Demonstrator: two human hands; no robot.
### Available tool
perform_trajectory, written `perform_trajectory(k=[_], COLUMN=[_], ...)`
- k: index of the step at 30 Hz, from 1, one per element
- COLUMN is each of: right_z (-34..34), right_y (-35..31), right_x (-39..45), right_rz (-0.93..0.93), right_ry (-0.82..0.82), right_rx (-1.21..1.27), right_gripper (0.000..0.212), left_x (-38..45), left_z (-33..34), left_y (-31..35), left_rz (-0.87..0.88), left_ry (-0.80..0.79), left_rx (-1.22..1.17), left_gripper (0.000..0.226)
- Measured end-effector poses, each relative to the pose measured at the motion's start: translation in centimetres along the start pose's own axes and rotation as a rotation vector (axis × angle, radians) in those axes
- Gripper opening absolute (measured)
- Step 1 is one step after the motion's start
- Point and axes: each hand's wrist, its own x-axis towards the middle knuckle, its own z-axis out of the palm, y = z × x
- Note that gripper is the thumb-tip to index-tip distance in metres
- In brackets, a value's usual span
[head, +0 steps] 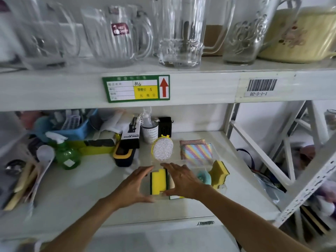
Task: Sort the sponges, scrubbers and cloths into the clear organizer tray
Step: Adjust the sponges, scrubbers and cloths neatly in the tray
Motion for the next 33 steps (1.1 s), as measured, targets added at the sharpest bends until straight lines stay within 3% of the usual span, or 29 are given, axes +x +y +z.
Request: perform_trajectory(k=[5,10,14,33], right_z=[0.1,0.6,0.5,0.8], right_y=[-0.5,-0.2,-0.2,0.5], right_x=[0.3,0.6,1.1,2.7], right_rz=[0.056,0.095,0.125,0.146], right_ry=[-0.017,0.032,0.054,-0.066], right_rx=[0.141,0.237,0.293,0.305], right_gripper=[0.091,0.076,0.077,0.073], left_x=[-0.1,0.6,1.4,2.9], left_z=[0.8,1.0,0.4,0.0], left_y=[0.0,-0.3,-0.4,-0.7], left_rz=[0.027,-0.066,-0.114,-0.205], left_ry=[0.023,0.069,0.061,-0.054], left_rx=[0.116,-0.026,-0.121,-0.121], left_gripper=[0.099,0.089,0.086,0.088])
